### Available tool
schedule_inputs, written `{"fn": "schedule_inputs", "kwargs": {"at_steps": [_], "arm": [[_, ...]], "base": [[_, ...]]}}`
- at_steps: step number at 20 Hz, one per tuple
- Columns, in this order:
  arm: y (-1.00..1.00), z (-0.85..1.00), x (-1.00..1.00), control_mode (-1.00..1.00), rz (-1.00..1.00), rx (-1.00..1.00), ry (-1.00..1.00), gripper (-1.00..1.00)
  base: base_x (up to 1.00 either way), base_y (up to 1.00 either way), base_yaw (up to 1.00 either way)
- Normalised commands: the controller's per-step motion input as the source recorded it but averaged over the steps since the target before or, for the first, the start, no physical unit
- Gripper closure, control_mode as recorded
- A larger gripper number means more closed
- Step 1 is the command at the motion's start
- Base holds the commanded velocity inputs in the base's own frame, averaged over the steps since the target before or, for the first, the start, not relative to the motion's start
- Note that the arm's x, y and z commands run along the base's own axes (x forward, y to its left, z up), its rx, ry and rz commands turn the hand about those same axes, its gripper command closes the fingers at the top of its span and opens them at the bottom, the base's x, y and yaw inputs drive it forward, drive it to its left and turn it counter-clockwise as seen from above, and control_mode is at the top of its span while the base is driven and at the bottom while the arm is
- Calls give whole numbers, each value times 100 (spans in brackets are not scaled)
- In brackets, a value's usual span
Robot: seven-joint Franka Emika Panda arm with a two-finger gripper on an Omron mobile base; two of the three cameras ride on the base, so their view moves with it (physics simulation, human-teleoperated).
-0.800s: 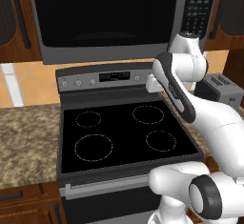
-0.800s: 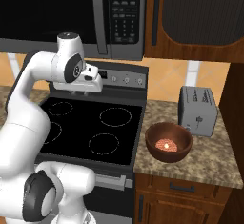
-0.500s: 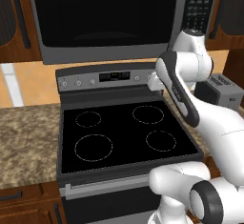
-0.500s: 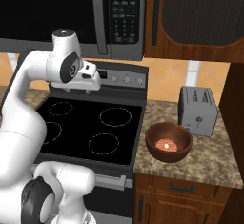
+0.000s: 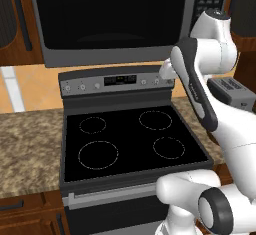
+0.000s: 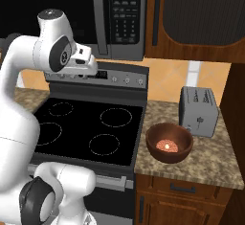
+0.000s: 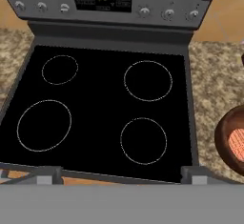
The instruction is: Open the microwave, place the bowl with waffle inside the microwave, then close the microwave door and turn it on.
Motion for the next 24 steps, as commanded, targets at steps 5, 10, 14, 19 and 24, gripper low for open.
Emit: {"fn": "schedule_inputs", "kwargs": {"at_steps": [5,10,14,19,24], "arm": [[-7,62,0,-100,-2,-3,-19,-100],[-29,34,0,-100,-1,-4,-37,-100],[-26,24,8,-100,0,0,-34,-100],[-27,24,24,-100,0,0,-15,-100],[-17,10,53,-100,-1,4,-6,-100]], "base": [[0,0,0],[0,0,0],[0,0,0],[0,0,0],[0,0,0]]}}
